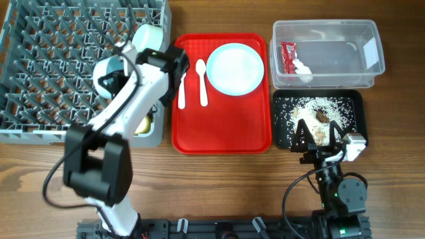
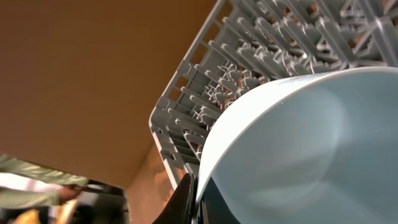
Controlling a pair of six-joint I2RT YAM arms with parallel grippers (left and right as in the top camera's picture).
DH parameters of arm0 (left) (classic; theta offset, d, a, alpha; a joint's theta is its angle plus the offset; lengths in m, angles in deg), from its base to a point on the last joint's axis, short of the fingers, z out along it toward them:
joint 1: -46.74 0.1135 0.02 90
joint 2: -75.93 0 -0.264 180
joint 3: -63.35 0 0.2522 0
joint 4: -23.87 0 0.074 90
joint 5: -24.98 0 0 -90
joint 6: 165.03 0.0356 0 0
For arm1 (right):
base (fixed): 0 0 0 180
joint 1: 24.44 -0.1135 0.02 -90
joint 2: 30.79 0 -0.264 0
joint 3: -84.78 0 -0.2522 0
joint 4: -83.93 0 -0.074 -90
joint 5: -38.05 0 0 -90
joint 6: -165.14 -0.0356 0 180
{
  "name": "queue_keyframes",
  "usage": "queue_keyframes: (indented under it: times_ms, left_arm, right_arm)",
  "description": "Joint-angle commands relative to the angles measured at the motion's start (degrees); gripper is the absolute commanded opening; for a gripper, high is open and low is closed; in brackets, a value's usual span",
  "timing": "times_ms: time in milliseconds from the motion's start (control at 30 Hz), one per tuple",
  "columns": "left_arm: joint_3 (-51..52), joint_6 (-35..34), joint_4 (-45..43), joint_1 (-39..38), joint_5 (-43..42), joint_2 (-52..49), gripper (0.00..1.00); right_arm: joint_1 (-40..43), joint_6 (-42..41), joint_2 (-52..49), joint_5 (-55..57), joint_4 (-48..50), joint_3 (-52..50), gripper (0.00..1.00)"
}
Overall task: Sort waste into correct bins and load items into the dishwasher rack
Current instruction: 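Carry the light blue bowl into the rack and release it, then reach the left gripper to the white spoon on the red tray and grasp it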
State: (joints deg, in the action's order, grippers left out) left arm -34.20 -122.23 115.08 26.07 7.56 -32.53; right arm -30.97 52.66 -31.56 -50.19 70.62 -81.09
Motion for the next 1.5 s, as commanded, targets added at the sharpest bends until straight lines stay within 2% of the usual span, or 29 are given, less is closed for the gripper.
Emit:
queue_keyframes:
  times_ms: [0,267,400,600,700,733,767,967,1233,1300,1467]
  left_arm:
    - [0.6,2.0,-0.4,-0.5,3.4,-3.3,0.04]
    - [0.6,2.0,-0.3,-1.8,2.4,-5.7,0.05]
    - [0.6,2.0,0.3,-4.9,0.0,-5.7,0.16]
    - [0.6,1.8,2.4,-8.3,-2.3,-5.7,0.39]
    - [0.6,1.8,2.9,-8.4,-4.3,-5.4,0.64]
    - [0.6,1.8,3.0,-8.4,-5.2,-5.3,0.78]
    - [0.5,1.8,3.3,-8.5,-6.5,-5.0,1.00]
    - [-3.6,1.8,6.6,-10.7,-12.8,-1.9,1.00]
    - [-16.3,2.4,6.4,-11.8,-24.4,6.3,1.00]
    - [-18.7,5.6,4.8,-11.8,-30.9,7.8,1.00]
    - [-21.7,18.7,-7.9,-11.8,-61.3,12.0,1.00]
  right_arm:
    - [0.3,-0.4,0.6,-0.1,0.2,-0.1,1.00]
    - [0.3,-0.4,0.6,-0.1,0.2,-0.1,1.00]
    - [0.3,-0.4,0.6,-0.1,0.2,-0.1,1.00]
    - [0.3,-0.4,0.6,-0.1,0.2,-0.1,1.00]
    - [0.3,-0.4,0.6,-0.1,0.2,-0.1,1.00]
    - [0.3,-0.4,0.6,-0.1,0.2,-0.1,1.00]
    - [0.3,-0.4,0.6,-0.1,0.2,-0.1,1.00]
    - [0.3,-0.4,0.6,-0.1,0.2,-0.1,1.00]
    - [0.3,-0.4,0.6,-0.1,0.2,-0.1,1.00]
    - [0.3,-0.4,0.6,-0.1,0.2,-0.1,1.00]
    - [0.3,-0.4,0.6,-0.1,0.2,-0.1,1.00]
